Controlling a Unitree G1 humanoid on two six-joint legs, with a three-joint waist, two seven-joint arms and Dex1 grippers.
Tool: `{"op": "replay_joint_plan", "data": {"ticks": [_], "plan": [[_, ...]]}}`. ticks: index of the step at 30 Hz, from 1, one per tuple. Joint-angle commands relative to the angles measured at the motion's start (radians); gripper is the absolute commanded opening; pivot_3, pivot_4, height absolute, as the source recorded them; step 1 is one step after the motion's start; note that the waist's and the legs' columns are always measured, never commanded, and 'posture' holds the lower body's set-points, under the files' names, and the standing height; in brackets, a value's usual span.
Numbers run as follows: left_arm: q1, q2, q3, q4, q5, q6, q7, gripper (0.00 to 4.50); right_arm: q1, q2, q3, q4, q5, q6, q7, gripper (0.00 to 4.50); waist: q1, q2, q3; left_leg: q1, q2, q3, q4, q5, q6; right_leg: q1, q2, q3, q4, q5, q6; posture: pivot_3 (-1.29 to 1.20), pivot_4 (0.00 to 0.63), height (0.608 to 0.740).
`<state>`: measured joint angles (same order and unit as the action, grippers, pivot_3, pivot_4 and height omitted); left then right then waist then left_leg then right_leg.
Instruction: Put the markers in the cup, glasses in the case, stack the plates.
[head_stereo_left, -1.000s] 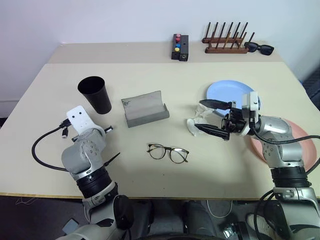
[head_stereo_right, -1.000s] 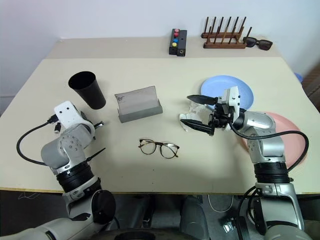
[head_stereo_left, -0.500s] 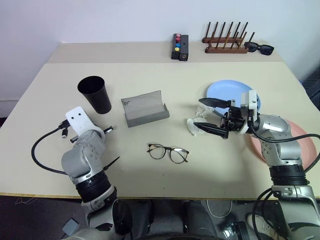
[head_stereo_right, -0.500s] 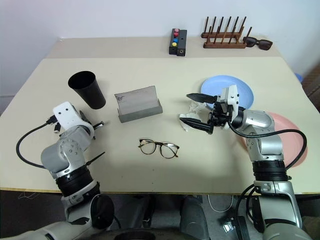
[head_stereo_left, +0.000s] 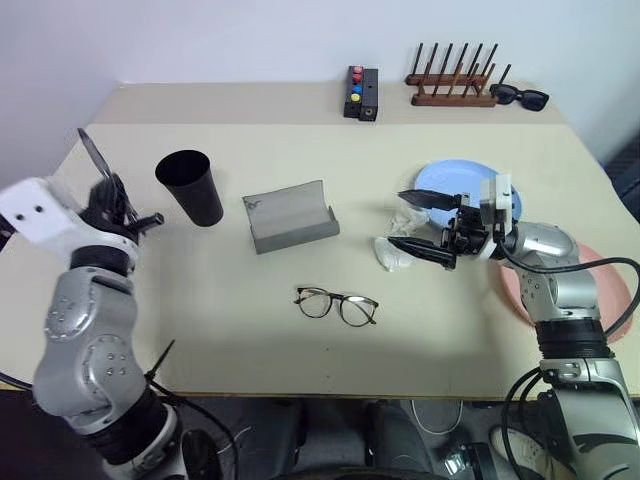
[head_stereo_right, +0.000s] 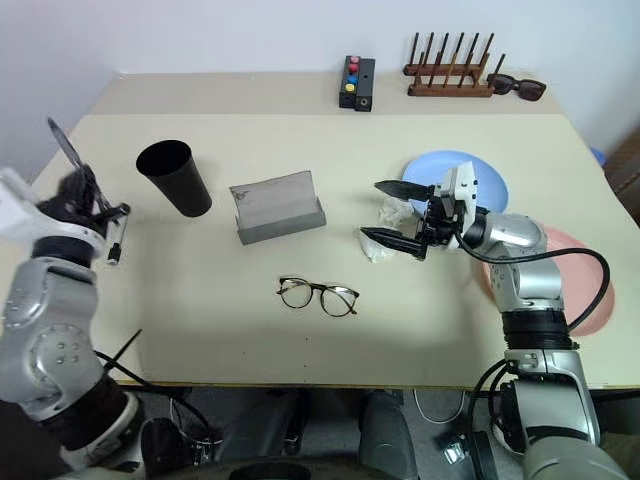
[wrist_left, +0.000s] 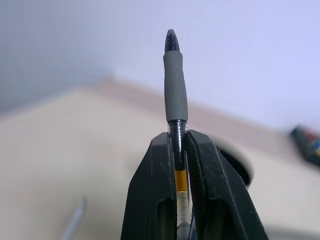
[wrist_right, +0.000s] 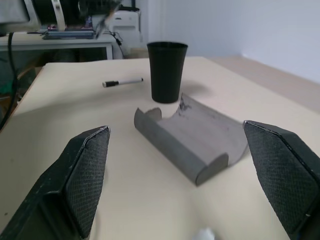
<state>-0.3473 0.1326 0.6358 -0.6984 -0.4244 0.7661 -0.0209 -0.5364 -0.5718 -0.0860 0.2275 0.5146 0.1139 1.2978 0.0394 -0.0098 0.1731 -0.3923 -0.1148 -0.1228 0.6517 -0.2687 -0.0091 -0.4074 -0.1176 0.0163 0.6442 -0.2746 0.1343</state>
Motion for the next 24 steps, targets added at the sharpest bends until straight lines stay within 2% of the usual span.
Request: {"op": "replay_joint_plan", "data": {"ticks": [1,4,11,16,24], "plan": [[-0.093,0.051,-0.017,0.077,0.002,-0.185,-0.026,0.03,-0.037,0.013,-0.005,-0.010,0.021,0.033,-0.009,4.37,0.002,0.000,0.000,0.000,0.000,0.000,0.000,0.000,0.000,0.000,0.000,0.000,0.000,0.000,0.000,0.00,0.150,0.740],[-0.156,0.059,-0.085,0.215,0.061,-0.360,-0.043,0.03,-0.048,0.031,-0.020,0.000,0.033,0.030,-0.012,4.37,-0.001,0.000,0.000,0.000,0.000,0.000,0.000,0.000,0.000,0.000,0.000,0.000,-0.001,0.000,0.000,0.00,0.150,0.740],[-0.270,0.085,-0.136,0.530,0.110,-0.641,-0.055,0.03,-0.084,0.087,-0.065,0.023,0.089,0.054,-0.062,4.37,-0.008,-0.001,0.000,0.000,0.000,0.000,-0.001,0.000,0.000,-0.001,0.000,0.000,-0.001,0.000,0.000,0.00,0.150,0.740],[-0.289,0.103,-0.157,0.649,0.111,-0.744,-0.065,0.03,-0.097,0.127,-0.084,0.021,0.103,0.050,-0.096,4.37,-0.013,-0.001,0.000,0.000,0.000,0.000,-0.001,0.000,0.000,-0.001,0.000,0.000,-0.001,0.000,0.000,0.00,0.150,0.740],[-0.275,0.109,-0.191,0.727,0.124,-0.829,-0.070,0.03,-0.085,0.142,-0.072,-0.004,0.095,0.043,-0.103,4.37,-0.028,-0.001,0.000,-0.001,0.000,0.000,-0.001,0.000,0.000,-0.002,0.000,0.000,0.000,0.000,0.000,0.00,0.150,0.740]]}}
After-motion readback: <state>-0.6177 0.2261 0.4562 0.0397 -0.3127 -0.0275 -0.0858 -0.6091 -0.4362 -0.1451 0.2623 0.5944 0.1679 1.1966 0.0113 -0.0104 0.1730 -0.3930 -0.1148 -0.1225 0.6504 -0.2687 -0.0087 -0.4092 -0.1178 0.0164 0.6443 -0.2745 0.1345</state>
